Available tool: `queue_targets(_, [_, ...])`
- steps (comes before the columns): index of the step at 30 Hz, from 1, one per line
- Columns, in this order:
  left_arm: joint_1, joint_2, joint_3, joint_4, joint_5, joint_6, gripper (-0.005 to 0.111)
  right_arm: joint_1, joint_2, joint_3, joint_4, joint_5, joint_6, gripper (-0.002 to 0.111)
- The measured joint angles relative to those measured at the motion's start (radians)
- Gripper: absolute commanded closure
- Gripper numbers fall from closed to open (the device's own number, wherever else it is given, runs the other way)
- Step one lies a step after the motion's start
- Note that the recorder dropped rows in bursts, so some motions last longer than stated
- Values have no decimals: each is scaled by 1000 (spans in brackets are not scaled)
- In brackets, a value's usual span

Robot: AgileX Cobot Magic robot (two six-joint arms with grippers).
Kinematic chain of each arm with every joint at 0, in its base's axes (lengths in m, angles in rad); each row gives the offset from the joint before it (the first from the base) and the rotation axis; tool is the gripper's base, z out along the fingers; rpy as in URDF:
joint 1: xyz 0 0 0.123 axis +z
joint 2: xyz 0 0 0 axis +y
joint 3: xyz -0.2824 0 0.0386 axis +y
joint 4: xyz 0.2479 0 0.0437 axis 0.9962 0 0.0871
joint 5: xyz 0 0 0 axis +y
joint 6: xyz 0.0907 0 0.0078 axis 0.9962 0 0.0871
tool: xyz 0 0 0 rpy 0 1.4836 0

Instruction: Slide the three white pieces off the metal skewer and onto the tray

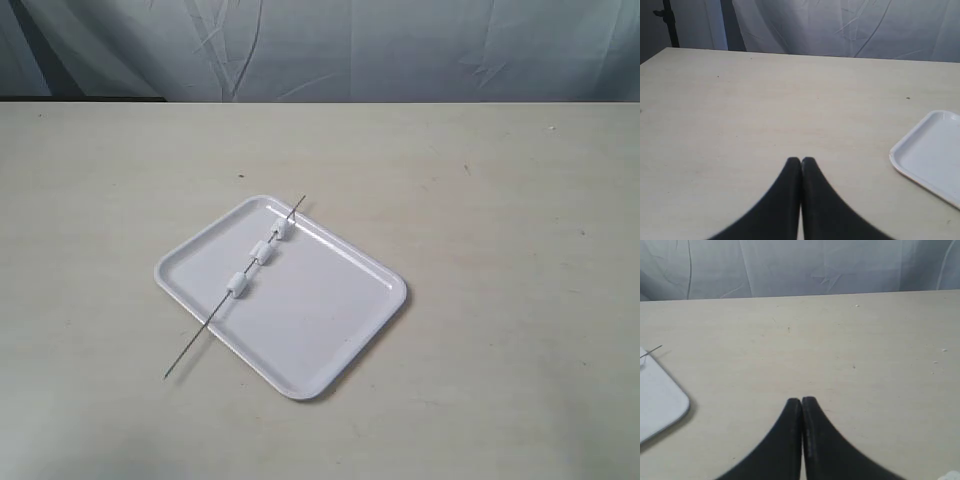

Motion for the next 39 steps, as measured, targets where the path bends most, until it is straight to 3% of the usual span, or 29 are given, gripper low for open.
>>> queue_targets(26, [0,0,0,30,-8,0,107,0,0,0,0,-5,0,108])
queue_targets(31, [0,0,0,-91,-279,0,107,0,0,0,0,-250,0,108])
queue_targets(36, [0,-2,0,-195,-632,0,107,0,-2,0,0,-723,0,108])
queue_targets(39, [0,-2,0,-202,-729,0,107,0,-2,0,2,-921,0,108])
